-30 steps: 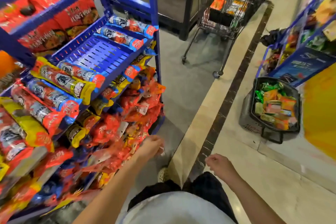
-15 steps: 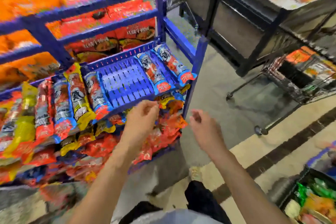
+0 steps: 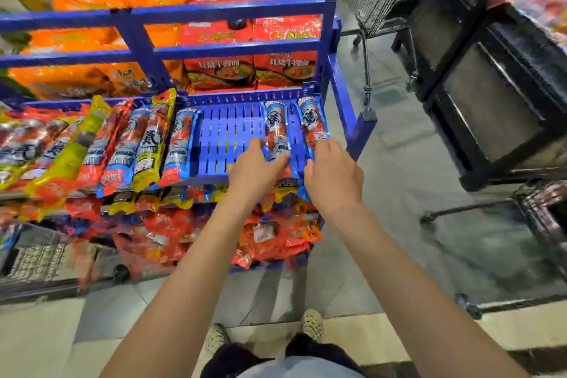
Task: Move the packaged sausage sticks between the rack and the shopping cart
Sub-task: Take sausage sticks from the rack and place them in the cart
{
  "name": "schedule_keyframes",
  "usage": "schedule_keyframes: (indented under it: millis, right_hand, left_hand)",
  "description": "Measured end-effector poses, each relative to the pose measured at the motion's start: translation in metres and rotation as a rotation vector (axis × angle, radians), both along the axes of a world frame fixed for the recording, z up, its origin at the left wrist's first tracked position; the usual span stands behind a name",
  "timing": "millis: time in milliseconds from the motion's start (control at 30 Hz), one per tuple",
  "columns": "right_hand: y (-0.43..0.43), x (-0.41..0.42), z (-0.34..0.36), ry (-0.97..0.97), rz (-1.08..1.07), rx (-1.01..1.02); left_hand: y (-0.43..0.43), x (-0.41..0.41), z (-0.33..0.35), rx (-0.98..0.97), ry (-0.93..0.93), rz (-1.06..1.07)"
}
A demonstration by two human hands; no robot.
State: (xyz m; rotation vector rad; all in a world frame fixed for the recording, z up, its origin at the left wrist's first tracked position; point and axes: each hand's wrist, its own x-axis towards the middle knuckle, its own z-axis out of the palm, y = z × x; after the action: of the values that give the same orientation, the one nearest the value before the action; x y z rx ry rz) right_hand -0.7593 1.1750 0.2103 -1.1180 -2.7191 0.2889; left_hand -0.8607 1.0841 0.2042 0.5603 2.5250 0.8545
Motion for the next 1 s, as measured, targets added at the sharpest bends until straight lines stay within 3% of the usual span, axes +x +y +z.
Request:
schedule_keyframes:
  millis: [133,300,400,467,567,633,767,1000]
  right_hand:
    - [-0.001,-0.014,0.000,-0.093,-0.045,-0.090]
    - [0.010,-0.027,0.003,-0.153,-0.047,-0.173]
    - [0.015,-0.025,0.004,-0.113,-0.062,-0.328]
    - [0.013,-0.022,0.008,-0.013,-0.102,-0.483]
    - [-0.002,-0.018,0.014,0.285,-0.191,-0.715]
    - [-0.023,-0.017,0.014,0.467,-0.209,-0.750]
    - [-0.076,-0.030,0.028,0.746,-0.020,-0.863]
    - [-0.196,-0.084,0.074,0.650,0.555,-0.931]
  left_hand:
    - [-0.001,0.001,0.002,0.128,-0.173,0.072]
    - [-0.015,-0.006,0.011,0.183,-0.135,0.095]
    - [-0.027,-0.008,0.024,0.220,-0.135,0.089]
    - [-0.040,-0.004,0.030,0.258,-0.123,0.122]
    - [-0.065,0.002,0.035,0.362,-0.156,0.231]
    - [-0.088,0.005,0.038,0.436,-0.158,0.303]
    - [-0.143,0.002,0.053,0.571,-0.043,0.405]
    - [-0.278,-0.013,0.081,0.719,0.237,0.704]
